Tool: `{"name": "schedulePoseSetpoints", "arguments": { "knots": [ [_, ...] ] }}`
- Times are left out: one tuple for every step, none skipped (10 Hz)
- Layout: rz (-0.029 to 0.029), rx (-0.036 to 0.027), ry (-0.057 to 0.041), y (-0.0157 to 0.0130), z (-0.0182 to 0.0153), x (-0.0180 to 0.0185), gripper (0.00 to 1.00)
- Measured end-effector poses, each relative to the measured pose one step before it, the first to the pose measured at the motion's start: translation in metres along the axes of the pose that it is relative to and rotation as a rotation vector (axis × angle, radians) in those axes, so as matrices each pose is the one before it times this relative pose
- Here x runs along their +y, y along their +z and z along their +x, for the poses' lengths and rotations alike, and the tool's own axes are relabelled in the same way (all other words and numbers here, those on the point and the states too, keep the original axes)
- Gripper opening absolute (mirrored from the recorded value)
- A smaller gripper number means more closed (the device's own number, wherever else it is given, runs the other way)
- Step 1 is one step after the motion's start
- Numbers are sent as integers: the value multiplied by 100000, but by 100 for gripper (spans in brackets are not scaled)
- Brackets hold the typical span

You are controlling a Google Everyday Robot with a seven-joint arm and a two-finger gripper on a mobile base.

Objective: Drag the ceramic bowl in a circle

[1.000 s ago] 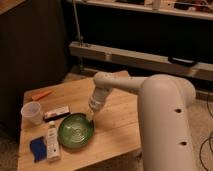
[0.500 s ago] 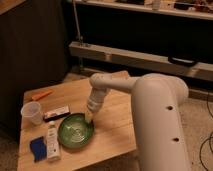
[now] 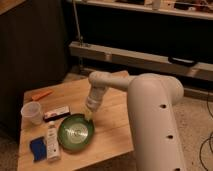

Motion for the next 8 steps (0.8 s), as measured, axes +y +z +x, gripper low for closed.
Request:
{"name": "schedulePoseSetpoints", "arguments": {
  "knots": [
    [830, -2055, 1360, -1818, -880, -1276, 0],
    [1276, -1468, 1352, -1517, -815, -1264, 0],
    [2659, -1442, 2632, -1858, -1114, -2246, 0],
    [2483, -408, 2384, -1076, -799, -1994, 0],
    [2634, 628, 3602, -499, -506, -2238, 0],
    [1955, 916, 3589, -37, 197, -2170, 0],
    [1410, 1007, 3653, 405, 880, -2293, 0],
    [356, 697, 3003, 412, 1317, -1778, 0]
  ]
}}
